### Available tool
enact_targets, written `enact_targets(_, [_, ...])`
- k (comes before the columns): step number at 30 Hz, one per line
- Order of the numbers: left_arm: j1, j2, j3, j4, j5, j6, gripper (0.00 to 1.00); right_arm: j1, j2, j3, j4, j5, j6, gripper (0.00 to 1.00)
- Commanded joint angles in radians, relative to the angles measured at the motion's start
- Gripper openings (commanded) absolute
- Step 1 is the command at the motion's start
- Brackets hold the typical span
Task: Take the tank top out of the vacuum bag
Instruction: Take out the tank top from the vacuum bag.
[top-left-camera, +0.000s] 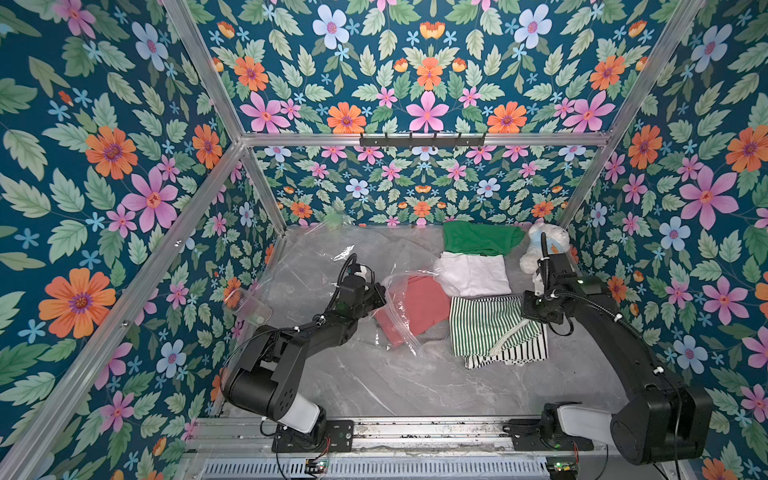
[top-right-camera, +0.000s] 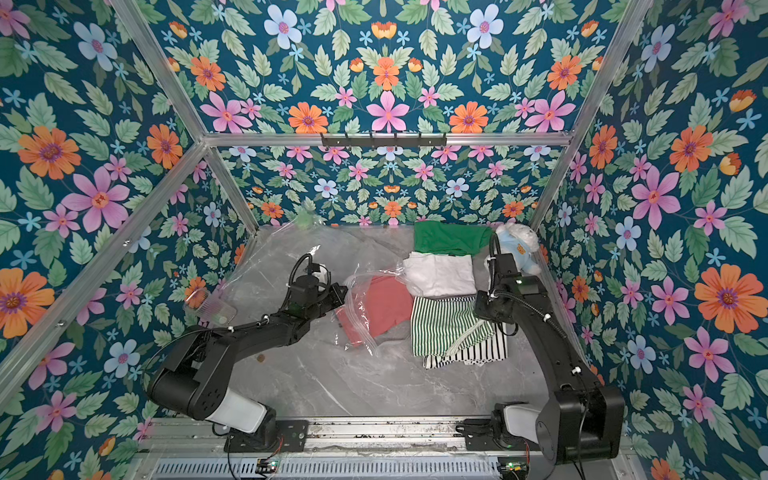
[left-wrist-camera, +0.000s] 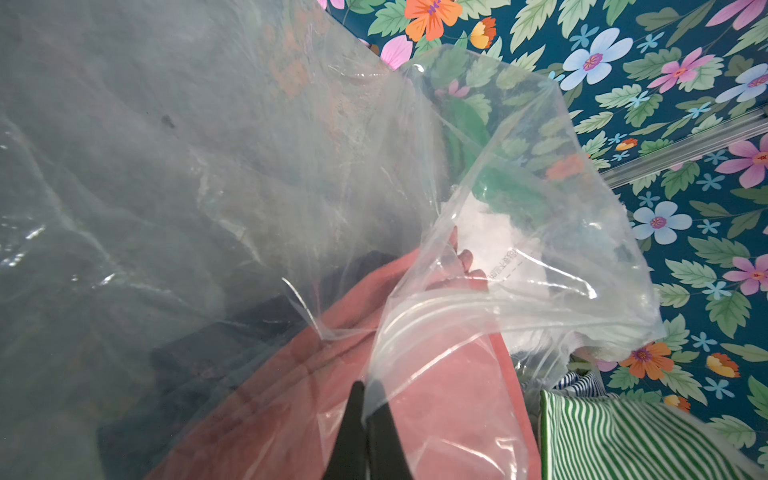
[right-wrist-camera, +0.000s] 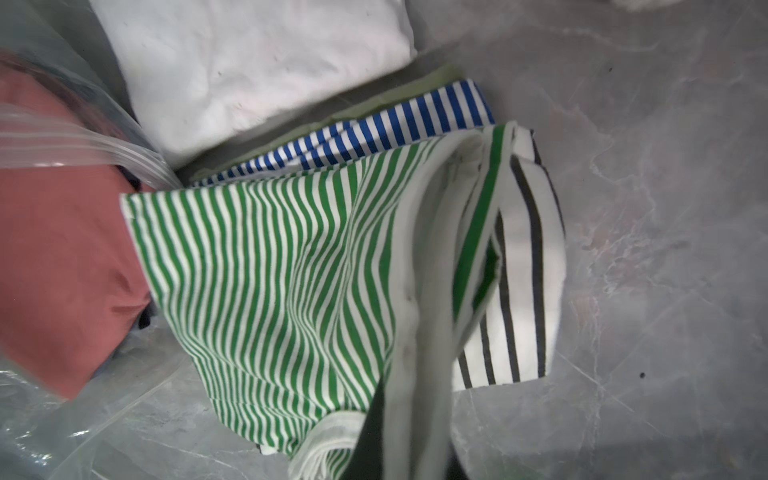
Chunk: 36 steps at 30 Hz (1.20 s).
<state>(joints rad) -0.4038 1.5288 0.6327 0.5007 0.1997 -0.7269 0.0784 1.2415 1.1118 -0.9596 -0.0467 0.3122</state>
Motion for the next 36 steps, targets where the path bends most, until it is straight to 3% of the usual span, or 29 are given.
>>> enact_targets(1, [0.001,-0.001,0.005,0.01,-0.014,0.001,0.0,0.0,-0.034,0.008,0.014,0.071,-0.008,0.0])
enact_targets(11, [0.001,0.007,0.011,0.009,-0.008,0.0,0.0,-0.031,0.035,-0.136,0.121,0.127,-0.014,0.06])
enact_targets(21, [0.002,0.008,0.023,0.002,-0.005,0.004,0.0,-0.032,-0.08,-0.135,0.226,0.186,-0.063,0.02])
enact_targets(29, [0.002,-0.002,0.018,0.001,-0.009,0.007,0.0,-0.062,0.032,-0.167,0.168,0.197,0.028,0.06])
enact_targets(32, [0.002,-0.002,0.019,-0.001,-0.007,0.01,0.0,-0.085,0.026,-0.173,0.157,0.21,0.052,0.2])
enact_targets(33, [0.001,-0.002,0.019,-0.001,-0.006,0.013,0.0,-0.09,0.017,-0.173,0.152,0.222,0.054,0.31])
enact_targets(34, [0.001,-0.002,0.02,-0.003,-0.006,0.013,0.0,-0.093,0.003,-0.169,0.143,0.24,0.057,0.51])
enact_targets(36, [0.002,-0.004,0.021,-0.005,-0.008,0.014,0.0,-0.094,-0.033,-0.156,0.127,0.274,0.056,0.74])
